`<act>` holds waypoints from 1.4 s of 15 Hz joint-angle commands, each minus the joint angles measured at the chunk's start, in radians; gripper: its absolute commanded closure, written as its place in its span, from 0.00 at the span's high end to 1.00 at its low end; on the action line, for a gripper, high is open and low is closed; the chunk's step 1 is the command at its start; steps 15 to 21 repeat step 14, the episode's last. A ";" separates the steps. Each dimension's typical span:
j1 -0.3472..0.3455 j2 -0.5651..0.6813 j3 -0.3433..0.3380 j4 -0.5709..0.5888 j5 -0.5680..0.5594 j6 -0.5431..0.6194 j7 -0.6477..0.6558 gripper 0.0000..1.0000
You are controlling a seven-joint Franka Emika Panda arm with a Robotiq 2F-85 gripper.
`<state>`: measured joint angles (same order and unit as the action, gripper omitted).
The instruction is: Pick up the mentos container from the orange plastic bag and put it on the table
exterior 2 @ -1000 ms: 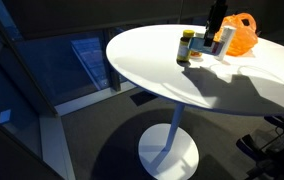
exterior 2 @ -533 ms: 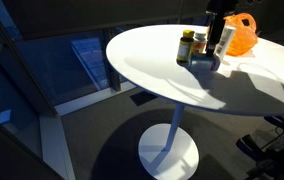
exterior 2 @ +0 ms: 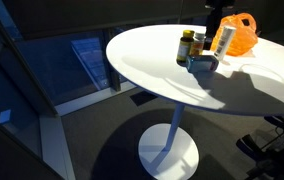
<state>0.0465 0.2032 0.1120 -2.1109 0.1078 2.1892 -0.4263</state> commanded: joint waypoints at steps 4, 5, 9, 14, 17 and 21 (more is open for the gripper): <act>0.010 -0.109 -0.028 0.005 -0.040 0.001 0.292 1.00; 0.010 -0.124 -0.034 0.007 -0.054 -0.005 0.334 1.00; 0.011 -0.157 -0.049 0.013 -0.142 -0.018 0.503 1.00; 0.007 -0.148 -0.048 0.010 -0.135 -0.003 0.494 1.00; 0.007 -0.148 -0.048 0.010 -0.135 -0.003 0.494 1.00; 0.007 -0.148 -0.048 0.010 -0.135 -0.003 0.494 1.00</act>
